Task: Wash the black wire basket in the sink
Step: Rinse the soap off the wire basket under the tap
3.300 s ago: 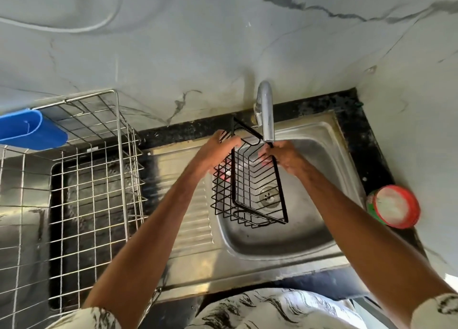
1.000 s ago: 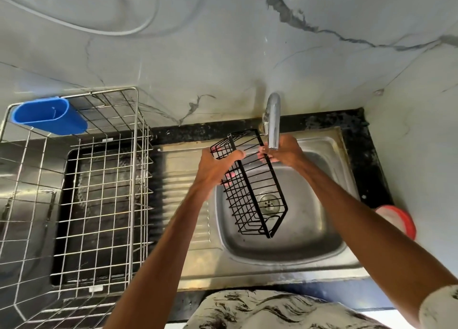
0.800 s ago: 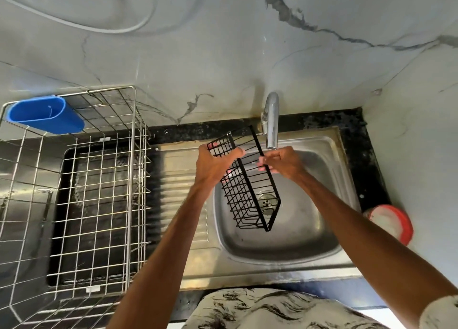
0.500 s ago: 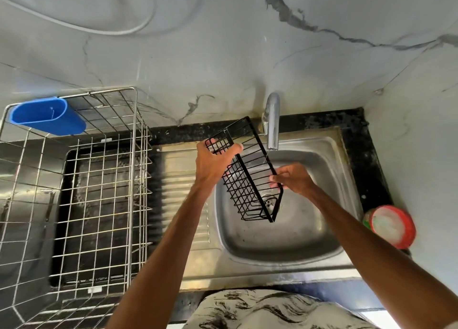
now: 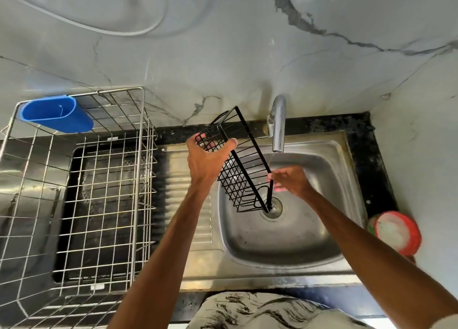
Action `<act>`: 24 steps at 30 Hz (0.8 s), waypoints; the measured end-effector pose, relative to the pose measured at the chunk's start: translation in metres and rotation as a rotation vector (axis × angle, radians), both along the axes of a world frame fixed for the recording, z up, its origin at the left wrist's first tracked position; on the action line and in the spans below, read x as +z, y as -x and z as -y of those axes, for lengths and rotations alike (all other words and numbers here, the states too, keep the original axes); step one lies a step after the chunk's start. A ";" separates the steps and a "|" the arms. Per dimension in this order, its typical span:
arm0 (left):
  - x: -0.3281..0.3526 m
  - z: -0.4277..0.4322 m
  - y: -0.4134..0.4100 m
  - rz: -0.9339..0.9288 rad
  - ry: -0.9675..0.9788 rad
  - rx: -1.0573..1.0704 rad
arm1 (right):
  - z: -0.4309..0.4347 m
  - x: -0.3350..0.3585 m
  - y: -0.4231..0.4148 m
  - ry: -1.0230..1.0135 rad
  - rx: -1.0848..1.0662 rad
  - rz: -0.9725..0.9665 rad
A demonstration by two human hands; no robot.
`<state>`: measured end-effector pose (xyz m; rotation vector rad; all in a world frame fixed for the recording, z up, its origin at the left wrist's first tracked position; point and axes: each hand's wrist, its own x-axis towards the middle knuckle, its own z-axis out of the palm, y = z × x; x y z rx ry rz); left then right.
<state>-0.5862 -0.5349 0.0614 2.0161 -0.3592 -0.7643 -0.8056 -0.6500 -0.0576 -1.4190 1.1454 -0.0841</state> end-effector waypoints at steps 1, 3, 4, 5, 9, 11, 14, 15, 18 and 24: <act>0.001 0.000 0.000 -0.001 0.004 -0.006 | -0.002 -0.003 0.005 -0.018 -0.033 0.007; 0.002 0.000 0.001 0.001 0.008 -0.020 | -0.001 -0.006 0.006 0.025 -0.052 0.010; 0.003 0.000 0.003 0.006 0.010 -0.030 | 0.001 -0.004 0.003 0.049 -0.038 0.013; 0.005 0.001 0.005 0.009 0.011 -0.042 | 0.004 0.002 -0.002 0.067 -0.012 0.024; 0.007 0.003 0.010 0.034 -0.006 -0.113 | 0.012 0.025 -0.020 0.212 0.072 0.099; 0.007 0.003 0.009 0.017 -0.022 -0.110 | 0.012 0.028 -0.021 0.212 0.074 0.128; 0.006 0.001 0.007 -0.012 -0.038 -0.083 | 0.010 0.011 -0.004 0.088 0.065 0.115; 0.006 0.000 0.007 -0.009 -0.043 -0.081 | 0.008 0.007 0.004 0.050 0.082 0.083; 0.002 -0.003 0.010 -0.009 -0.069 -0.098 | 0.004 -0.005 0.020 -0.060 0.123 -0.026; 0.002 0.007 0.025 -0.060 -0.155 -0.213 | 0.025 0.035 -0.015 0.144 0.121 0.032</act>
